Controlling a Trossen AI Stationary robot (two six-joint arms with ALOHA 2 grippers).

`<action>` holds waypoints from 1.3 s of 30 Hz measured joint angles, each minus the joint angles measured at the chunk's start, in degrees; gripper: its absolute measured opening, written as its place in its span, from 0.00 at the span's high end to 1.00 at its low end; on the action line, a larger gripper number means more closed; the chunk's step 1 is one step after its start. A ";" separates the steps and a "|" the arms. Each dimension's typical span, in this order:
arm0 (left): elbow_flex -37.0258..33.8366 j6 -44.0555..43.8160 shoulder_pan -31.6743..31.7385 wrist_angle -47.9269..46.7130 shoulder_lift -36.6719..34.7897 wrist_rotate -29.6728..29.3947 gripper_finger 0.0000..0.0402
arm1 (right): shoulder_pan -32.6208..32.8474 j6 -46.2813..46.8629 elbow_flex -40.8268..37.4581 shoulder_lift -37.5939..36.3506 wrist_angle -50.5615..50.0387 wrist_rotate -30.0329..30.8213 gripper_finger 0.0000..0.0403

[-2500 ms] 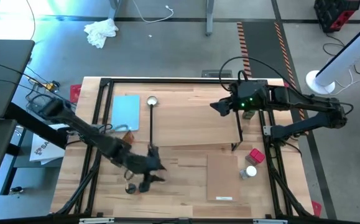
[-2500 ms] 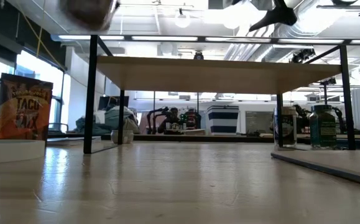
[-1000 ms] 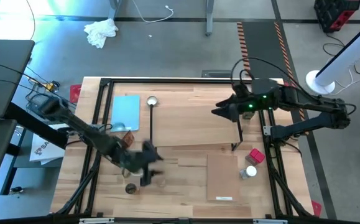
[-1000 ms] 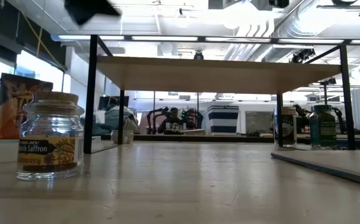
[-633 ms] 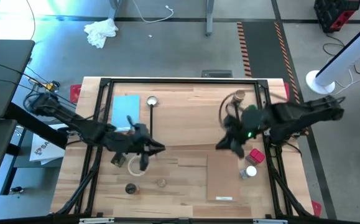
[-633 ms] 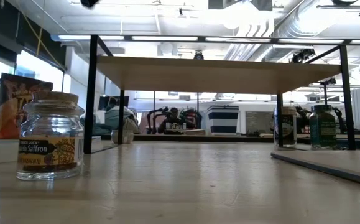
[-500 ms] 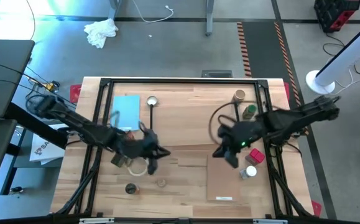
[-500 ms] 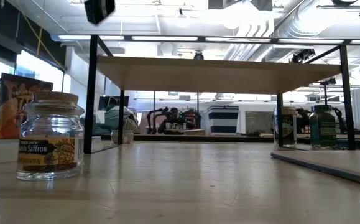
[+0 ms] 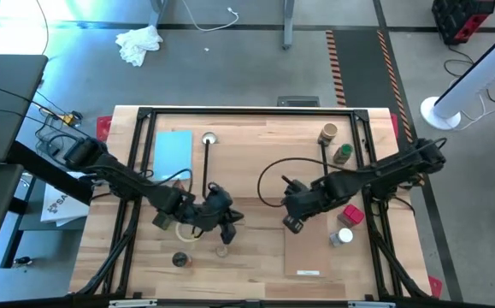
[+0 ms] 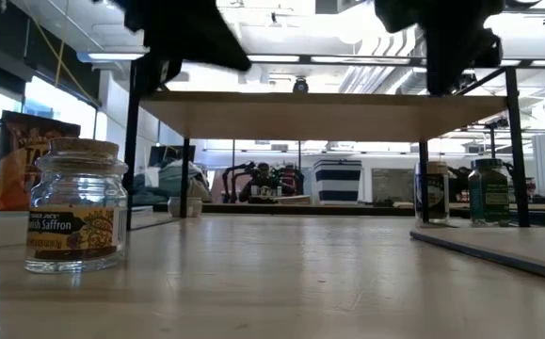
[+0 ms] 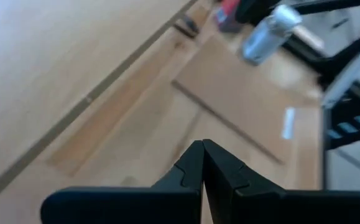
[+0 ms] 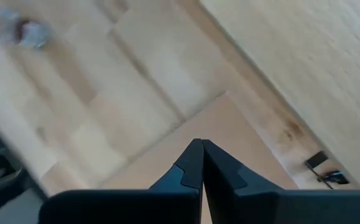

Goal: Shelf spices
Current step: Move the shelf to the top center of the table

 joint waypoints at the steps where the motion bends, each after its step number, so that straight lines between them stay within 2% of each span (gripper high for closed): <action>1: 0.00 -0.02 0.33 -1.04 -0.01 -0.22 1.00 | -0.29 0.67 0.00 0.61 -0.15 0.73 1.00; 6: 0.04 -0.65 2.43 -5.71 -0.10 -0.32 1.00 | -1.97 3.88 0.02 1.85 -0.03 4.68 1.00; 11: 0.04 1.58 5.29 -6.23 -0.10 -0.72 1.00 | -4.79 3.96 0.02 1.91 -1.82 8.09 1.00; 20: 0.04 3.91 10.77 -6.24 -0.12 0.10 1.00 | -12.06 -0.96 0.02 1.91 -8.43 10.59 1.00; 39: 0.04 11.25 19.27 -7.57 -0.17 0.63 1.00 | -23.45 -10.39 0.02 1.91 1.06 13.80 1.00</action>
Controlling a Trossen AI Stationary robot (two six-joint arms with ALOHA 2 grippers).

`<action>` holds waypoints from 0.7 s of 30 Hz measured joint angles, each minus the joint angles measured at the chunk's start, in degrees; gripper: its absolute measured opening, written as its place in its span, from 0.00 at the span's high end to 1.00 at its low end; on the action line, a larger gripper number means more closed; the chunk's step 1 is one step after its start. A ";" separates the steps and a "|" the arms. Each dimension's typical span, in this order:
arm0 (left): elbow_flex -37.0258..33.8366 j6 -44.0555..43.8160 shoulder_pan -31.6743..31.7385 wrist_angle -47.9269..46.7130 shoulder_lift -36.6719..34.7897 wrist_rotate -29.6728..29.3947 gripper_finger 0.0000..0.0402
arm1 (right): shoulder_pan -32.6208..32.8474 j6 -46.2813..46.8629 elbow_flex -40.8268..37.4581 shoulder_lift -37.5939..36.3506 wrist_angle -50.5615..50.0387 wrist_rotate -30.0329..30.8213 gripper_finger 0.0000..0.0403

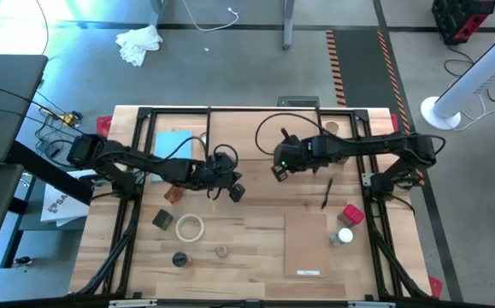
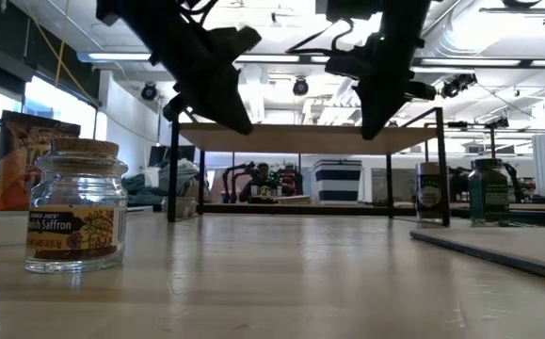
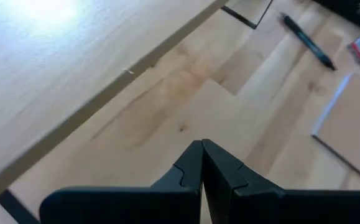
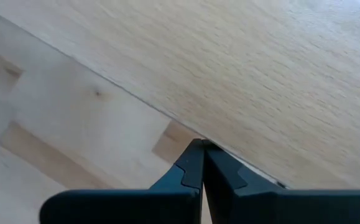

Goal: Shelf spices
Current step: Move the shelf to the top center of the table, then move the white tape to the middle right of the table

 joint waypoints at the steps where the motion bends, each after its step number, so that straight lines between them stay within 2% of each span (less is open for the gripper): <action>1: 0.00 0.78 0.40 -0.13 0.00 0.16 1.00 | -0.39 -0.50 0.00 0.00 0.80 -0.02 1.00; 3: 0.00 2.11 1.23 -0.17 -0.48 1.86 1.00 | -0.84 -2.17 0.00 -0.09 3.37 -0.93 1.00; 8: 0.00 2.97 1.87 0.05 -4.84 8.52 1.00 | 0.50 -5.33 0.00 -2.93 7.06 -8.37 1.00; 13: 0.03 11.07 -0.89 -0.13 -13.02 12.23 1.00 | 5.15 -7.86 0.00 -8.54 6.95 -10.43 1.00; 16: 0.09 15.62 -2.59 -2.53 -19.73 10.58 1.00 | 8.24 -6.10 0.00 -11.93 6.96 -8.81 1.00; 21: 0.11 18.19 -3.44 -10.04 -31.69 2.97 1.00 | 11.87 -0.26 0.00 -15.47 6.98 -3.36 1.00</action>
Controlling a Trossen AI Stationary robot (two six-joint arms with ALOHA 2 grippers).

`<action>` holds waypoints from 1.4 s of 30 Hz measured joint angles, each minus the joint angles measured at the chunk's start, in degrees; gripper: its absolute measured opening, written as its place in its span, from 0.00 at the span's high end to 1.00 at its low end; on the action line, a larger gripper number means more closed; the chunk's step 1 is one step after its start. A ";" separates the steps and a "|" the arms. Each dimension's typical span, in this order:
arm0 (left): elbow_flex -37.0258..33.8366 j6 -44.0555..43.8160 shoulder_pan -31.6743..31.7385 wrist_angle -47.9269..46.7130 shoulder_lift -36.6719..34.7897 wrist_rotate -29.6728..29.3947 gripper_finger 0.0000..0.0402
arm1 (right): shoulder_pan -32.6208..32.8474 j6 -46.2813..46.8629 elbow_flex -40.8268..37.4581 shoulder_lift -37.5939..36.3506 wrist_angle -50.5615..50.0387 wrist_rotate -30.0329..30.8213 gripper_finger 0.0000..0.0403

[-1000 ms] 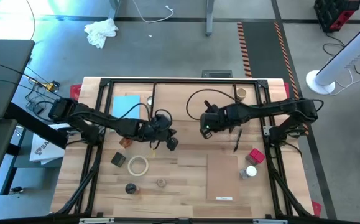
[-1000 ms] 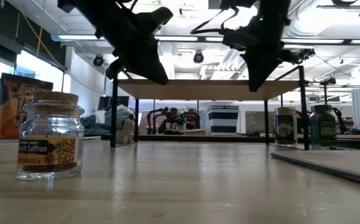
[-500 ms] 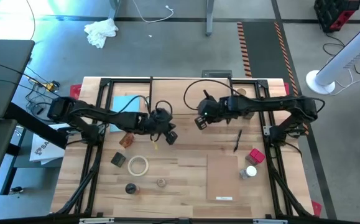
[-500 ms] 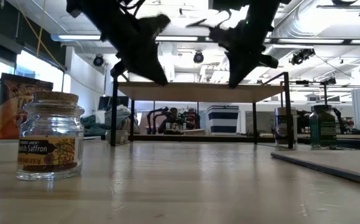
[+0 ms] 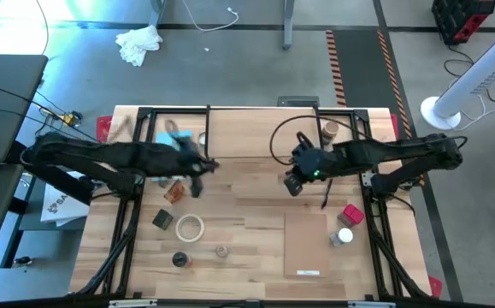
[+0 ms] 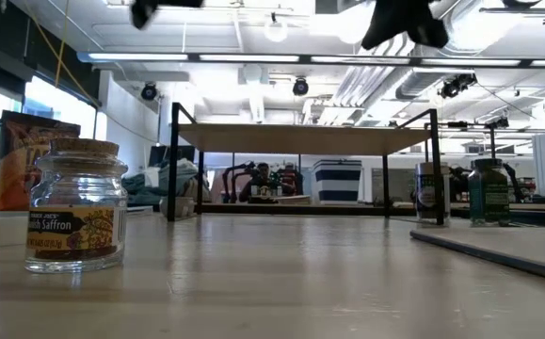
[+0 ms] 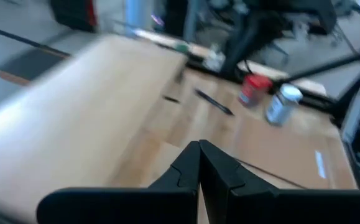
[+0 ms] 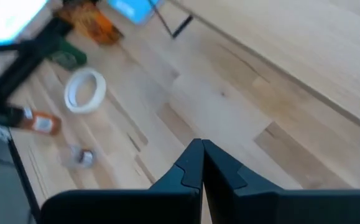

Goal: Shelf spices
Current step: Move the white tape to the middle right of the table

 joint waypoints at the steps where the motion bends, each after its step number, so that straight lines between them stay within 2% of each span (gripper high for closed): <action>1: 0.00 -0.08 0.00 -2.05 -2.27 -1.55 1.00 | 0.43 1.51 0.00 -0.23 0.02 0.91 1.00; 4: 0.00 -3.51 0.05 -9.86 -8.14 -4.25 1.00 | 1.36 5.26 0.00 -0.26 0.08 2.89 1.00; 8: 0.00 -14.26 0.04 -23.55 -13.22 -3.26 1.00 | 2.12 9.04 0.00 0.63 0.65 4.39 1.00; 12: 0.00 -25.63 0.00 -39.30 -14.88 0.41 1.00 | 2.11 12.13 0.00 1.51 2.63 4.41 1.00; 15: 0.00 -31.87 -0.43 -49.59 -15.11 0.74 1.00 | 2.11 13.58 0.00 2.37 4.08 4.39 1.00; 20: -1.54 -42.27 -0.73 -59.27 -14.83 0.38 1.00 | 2.02 14.06 0.00 3.87 7.58 4.08 1.00; 28: -9.15 -53.18 -4.28 -56.33 -14.44 8.55 1.00 | 2.52 13.02 0.00 5.14 9.78 0.61 1.00; 33: -9.73 -59.25 -10.11 -51.82 -14.45 7.54 1.00 | 4.32 8.53 0.00 5.06 10.58 0.89 1.00; 37: -9.25 -58.77 -15.45 -46.74 -14.45 7.61 1.00 | 5.32 4.88 0.00 5.05 13.93 -2.15 1.00; 40: -8.90 -57.53 -20.21 -38.81 -13.93 10.81 1.00 | 5.64 0.94 0.00 5.05 17.79 -6.39 1.00; 42: -8.86 -57.69 -23.07 -36.38 -11.61 13.64 1.00 | 5.85 0.17 0.00 5.05 17.96 -6.59 1.00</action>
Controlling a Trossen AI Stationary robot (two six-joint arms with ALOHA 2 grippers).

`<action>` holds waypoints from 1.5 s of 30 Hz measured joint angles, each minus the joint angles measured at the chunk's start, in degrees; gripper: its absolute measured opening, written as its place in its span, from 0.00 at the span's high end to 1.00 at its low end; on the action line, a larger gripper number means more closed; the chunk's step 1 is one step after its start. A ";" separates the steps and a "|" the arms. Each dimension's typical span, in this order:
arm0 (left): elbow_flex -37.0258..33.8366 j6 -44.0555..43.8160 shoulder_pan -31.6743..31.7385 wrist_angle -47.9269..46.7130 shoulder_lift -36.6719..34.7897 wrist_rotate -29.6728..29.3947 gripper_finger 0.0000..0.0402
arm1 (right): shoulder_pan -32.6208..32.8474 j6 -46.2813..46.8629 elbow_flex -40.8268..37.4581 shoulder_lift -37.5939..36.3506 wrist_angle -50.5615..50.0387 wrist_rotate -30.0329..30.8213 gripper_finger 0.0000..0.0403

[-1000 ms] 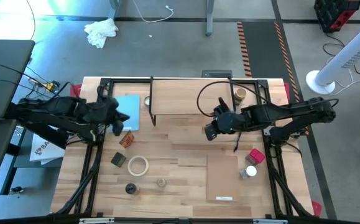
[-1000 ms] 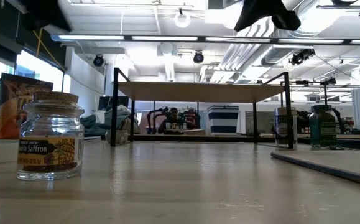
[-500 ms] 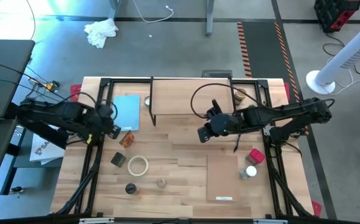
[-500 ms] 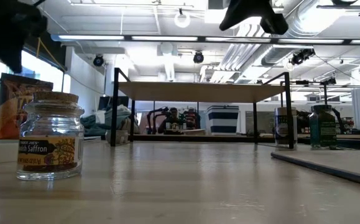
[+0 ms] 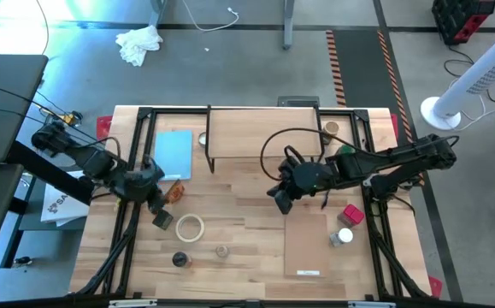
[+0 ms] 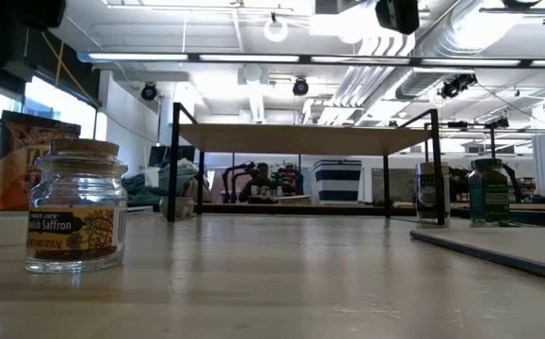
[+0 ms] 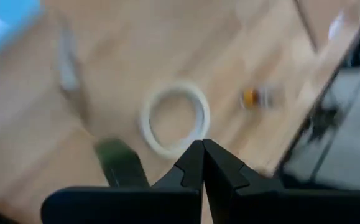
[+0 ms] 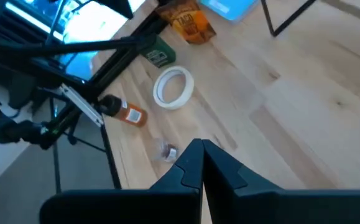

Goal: Shelf spices
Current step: Move the white tape to the middle right of the table

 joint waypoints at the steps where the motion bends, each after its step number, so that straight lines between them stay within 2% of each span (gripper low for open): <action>1: 0.03 -0.24 -1.43 0.21 1.93 1.75 1.00 | 0.00 -0.65 0.00 0.00 -0.10 0.01 1.00; 5: -0.18 2.18 -5.45 5.74 10.41 6.16 1.00 | -0.64 -2.94 0.00 0.00 -0.10 0.30 1.00; 9: -0.03 3.31 -6.80 17.61 17.56 3.68 1.00 | -1.24 -4.82 0.00 0.00 -0.09 -0.04 1.00; 12: -0.03 1.03 -6.20 16.28 23.24 1.59 1.00 | -1.25 -5.60 0.00 0.00 -0.14 -0.29 1.00; 18: -0.13 3.40 -3.86 17.31 32.42 2.94 1.00 | -1.25 -6.40 0.00 0.00 -0.14 -0.34 1.00; 24: -0.10 4.82 -0.61 19.71 38.46 2.40 1.00 | -1.25 -6.74 0.00 0.00 -0.13 -0.35 1.00; 29: -0.06 8.52 1.76 22.40 42.98 4.47 1.00 | -1.25 -6.44 0.00 0.00 -0.14 -0.52 1.00; 34: -0.06 9.11 3.56 23.34 45.76 3.32 1.00 | -1.20 -6.30 0.00 0.00 -0.16 -1.38 1.00; 41: 1.68 15.89 8.73 25.58 50.63 5.09 1.00 | -1.20 -6.12 0.00 -0.02 -0.20 -1.56 1.00; 43: 3.41 18.86 10.72 26.54 51.25 3.14 1.00 | -1.20 -6.12 0.00 -0.02 -0.14 -1.56 1.00; 45: 5.46 23.58 13.09 35.89 51.91 -7.57 1.00 | -1.20 -6.10 0.00 -0.02 -0.11 -1.55 1.00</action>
